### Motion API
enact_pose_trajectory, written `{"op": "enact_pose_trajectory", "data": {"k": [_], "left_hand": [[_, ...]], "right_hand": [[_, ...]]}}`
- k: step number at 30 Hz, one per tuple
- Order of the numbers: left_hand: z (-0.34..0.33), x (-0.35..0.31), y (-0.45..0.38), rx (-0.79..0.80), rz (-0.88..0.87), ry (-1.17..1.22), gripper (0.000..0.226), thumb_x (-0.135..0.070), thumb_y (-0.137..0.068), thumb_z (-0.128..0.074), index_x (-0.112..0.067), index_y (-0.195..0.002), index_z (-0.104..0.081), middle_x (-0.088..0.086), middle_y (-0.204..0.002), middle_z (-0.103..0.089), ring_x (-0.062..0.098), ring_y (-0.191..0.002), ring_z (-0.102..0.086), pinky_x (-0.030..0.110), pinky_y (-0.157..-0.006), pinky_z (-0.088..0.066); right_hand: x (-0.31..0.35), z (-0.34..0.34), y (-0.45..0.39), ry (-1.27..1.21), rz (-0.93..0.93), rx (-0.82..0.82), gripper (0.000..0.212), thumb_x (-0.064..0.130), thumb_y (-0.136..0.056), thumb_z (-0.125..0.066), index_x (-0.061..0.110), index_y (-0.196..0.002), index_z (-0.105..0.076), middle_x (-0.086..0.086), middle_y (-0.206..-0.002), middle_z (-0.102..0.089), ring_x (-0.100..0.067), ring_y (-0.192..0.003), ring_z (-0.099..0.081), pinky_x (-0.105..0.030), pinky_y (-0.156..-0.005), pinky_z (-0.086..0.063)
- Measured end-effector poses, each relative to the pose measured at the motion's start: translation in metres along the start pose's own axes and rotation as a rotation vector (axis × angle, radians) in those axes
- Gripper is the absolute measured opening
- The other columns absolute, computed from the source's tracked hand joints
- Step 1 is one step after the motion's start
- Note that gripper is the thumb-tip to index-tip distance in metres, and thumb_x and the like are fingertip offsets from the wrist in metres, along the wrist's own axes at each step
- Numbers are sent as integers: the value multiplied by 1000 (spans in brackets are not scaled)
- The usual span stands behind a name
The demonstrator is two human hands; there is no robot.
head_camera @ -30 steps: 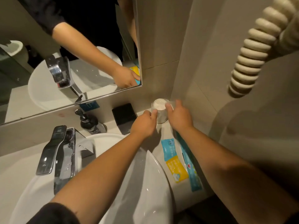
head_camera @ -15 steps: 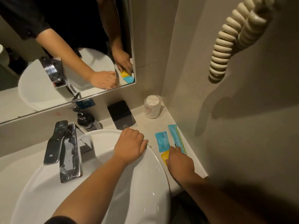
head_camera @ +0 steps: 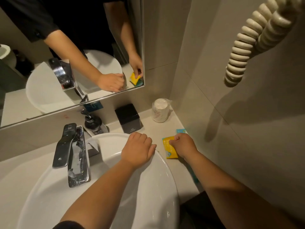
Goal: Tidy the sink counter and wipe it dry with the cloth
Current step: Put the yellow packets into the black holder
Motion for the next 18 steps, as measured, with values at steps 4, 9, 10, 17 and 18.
{"op": "enact_pose_trajectory", "data": {"k": [4,9,10,17,18], "left_hand": [[2,-1,-1,-28,-1,-16,40,-40,-95,-37,-13,-74,-58,5,-70,-58,26,-70,-50,40,-78,-43],[-3,0,0,-23,-11,-2,40,-40,-95,-38,-13,-73,-58,4,-70,-57,26,-70,-49,39,-78,-42],[-2,0,-1,-12,-5,8,40,-40,-95,-37,-14,-73,-58,4,-70,-58,25,-71,-49,39,-79,-41],[13,28,-9,10,368,619,27,-34,-94,-45,-23,-114,-59,-4,-109,-61,9,-90,-58,20,-78,-44],[19,35,-11,-23,462,758,32,-35,-95,-47,-24,-124,-53,-7,-114,-57,3,-89,-57,10,-71,-43]], "right_hand": [[-3,-15,-20,233,-22,0,20,32,-89,-54,12,-91,-57,-14,-104,-64,-34,-95,-60,-33,-71,-41],[-11,-22,-26,140,-47,-6,28,32,-87,-61,13,-106,-55,-13,-109,-64,-32,-98,-60,-32,-74,-43],[-11,-19,-25,65,-41,-12,30,29,-86,-64,13,-109,-54,-10,-110,-63,-30,-98,-60,-31,-75,-43],[25,16,-12,-400,119,52,5,16,-83,-70,14,-81,-66,1,-70,-66,-14,-64,-59,-29,-60,-50],[37,23,-10,-399,165,55,11,17,-84,-70,14,-74,-65,8,-58,-60,-7,-54,-52,-26,-54,-43]]}}
Point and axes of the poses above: each hand's wrist, its own y-axis away from the middle knuckle, its own z-axis out of the back of the hand, x = y × z, the point moved 10 cm from there along -y, towards the middle knuckle
